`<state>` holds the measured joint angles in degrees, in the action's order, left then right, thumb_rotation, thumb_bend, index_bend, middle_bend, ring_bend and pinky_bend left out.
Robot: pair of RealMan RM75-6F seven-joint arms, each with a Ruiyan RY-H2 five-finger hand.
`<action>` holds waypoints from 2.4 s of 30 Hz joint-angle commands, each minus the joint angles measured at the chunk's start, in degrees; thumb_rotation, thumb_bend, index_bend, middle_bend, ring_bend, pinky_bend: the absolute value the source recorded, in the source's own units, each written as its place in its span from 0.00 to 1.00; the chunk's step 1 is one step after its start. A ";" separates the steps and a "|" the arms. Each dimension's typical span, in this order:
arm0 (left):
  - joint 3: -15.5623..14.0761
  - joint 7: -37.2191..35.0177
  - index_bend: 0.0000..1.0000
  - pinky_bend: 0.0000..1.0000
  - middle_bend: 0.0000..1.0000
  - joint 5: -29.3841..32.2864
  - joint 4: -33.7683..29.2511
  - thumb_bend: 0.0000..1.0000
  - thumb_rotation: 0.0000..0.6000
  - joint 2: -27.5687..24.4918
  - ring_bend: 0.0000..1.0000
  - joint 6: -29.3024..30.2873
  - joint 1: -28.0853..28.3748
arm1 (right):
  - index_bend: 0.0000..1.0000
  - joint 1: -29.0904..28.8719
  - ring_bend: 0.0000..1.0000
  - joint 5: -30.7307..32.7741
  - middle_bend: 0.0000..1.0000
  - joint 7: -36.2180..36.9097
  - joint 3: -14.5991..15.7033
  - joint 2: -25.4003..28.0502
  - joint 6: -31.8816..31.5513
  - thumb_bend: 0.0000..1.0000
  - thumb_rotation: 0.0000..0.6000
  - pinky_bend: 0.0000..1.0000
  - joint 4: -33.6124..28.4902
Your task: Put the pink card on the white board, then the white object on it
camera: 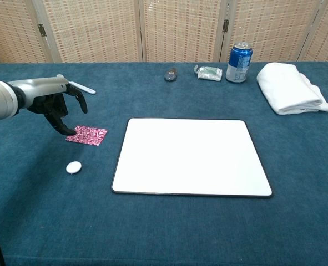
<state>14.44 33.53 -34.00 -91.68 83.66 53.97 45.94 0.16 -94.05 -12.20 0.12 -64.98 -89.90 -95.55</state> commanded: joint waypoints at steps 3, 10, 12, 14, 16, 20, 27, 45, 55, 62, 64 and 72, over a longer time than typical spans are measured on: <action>-0.80 -1.06 0.34 1.00 1.00 1.52 1.77 0.26 1.00 0.55 1.00 -1.40 1.00 | 0.00 0.06 0.00 0.23 0.00 0.26 -0.14 0.12 -0.09 0.24 1.00 0.00 -0.02; -1.94 -1.42 0.32 1.00 1.00 3.72 5.02 0.26 1.00 1.69 1.00 -3.88 2.95 | 0.00 0.04 0.00 0.39 0.00 0.35 -0.24 0.22 0.00 0.24 1.00 0.00 -0.05; -2.14 -1.53 0.30 1.00 1.00 4.26 6.16 0.26 1.00 2.13 1.00 -4.40 3.57 | 0.00 0.08 0.00 0.51 0.00 0.39 -0.32 0.24 -0.07 0.24 1.00 0.00 -0.05; -2.24 -1.69 0.30 1.00 1.00 4.78 6.98 0.26 1.00 2.42 1.00 -4.84 4.06 | 0.00 0.08 0.00 0.69 0.00 0.43 -0.40 0.26 -0.04 0.24 1.00 0.00 -0.07; -2.36 -1.90 0.31 1.00 1.00 5.10 7.81 0.26 1.00 2.71 1.00 -5.17 4.55 | 0.00 0.02 0.00 0.93 0.00 0.46 -0.51 0.30 0.10 0.24 1.00 0.00 -0.06; -2.75 -2.29 0.32 1.00 1.00 5.70 8.96 0.26 1.00 3.05 1.00 -5.76 5.29 | 0.00 -0.01 0.00 1.30 0.00 0.56 -0.71 0.39 0.18 0.24 1.00 0.00 -0.11; -3.52 -3.37 0.33 1.00 1.00 5.85 10.47 0.26 1.00 3.71 1.00 -6.54 5.94 | 0.00 -0.05 0.00 1.56 0.00 0.60 -0.85 0.46 0.27 0.24 1.00 0.00 -0.21; -4.77 -6.07 0.35 1.00 1.00 6.55 13.29 0.26 1.00 3.77 1.00 -8.73 6.72 | 0.00 -0.05 0.00 2.66 0.00 -0.38 -1.87 -0.18 -0.27 0.24 1.00 0.00 -0.01; -5.10 -7.47 0.35 1.00 1.00 6.76 14.07 0.26 1.00 3.30 1.00 -9.36 6.86 | 0.00 -0.32 0.00 3.22 0.00 -1.00 -2.16 -0.42 0.14 0.24 1.00 0.00 -0.04; -5.44 -8.54 0.36 1.00 1.00 6.69 15.26 0.26 1.00 3.80 1.00 -10.37 6.99 | 0.00 -0.35 0.00 3.25 0.00 -0.98 -2.24 -0.42 0.05 0.24 1.00 0.00 -0.06; -5.56 -8.72 0.35 1.00 1.00 6.72 15.64 0.26 1.00 3.96 1.00 -10.68 7.06 | 0.00 -0.45 0.00 3.34 0.00 -1.00 -2.29 -0.42 0.20 0.24 1.00 0.00 -0.04; -5.70 -9.74 0.37 1.00 1.00 6.29 16.76 0.26 1.00 4.42 1.00 -11.27 7.25 | 0.00 -0.94 0.00 3.91 0.00 -1.31 -2.45 -0.45 1.13 0.24 1.00 0.00 -0.09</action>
<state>8.74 23.86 -27.66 -74.96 88.05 42.72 53.18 -0.77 -90.14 -13.51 -2.32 -65.44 -88.77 -95.65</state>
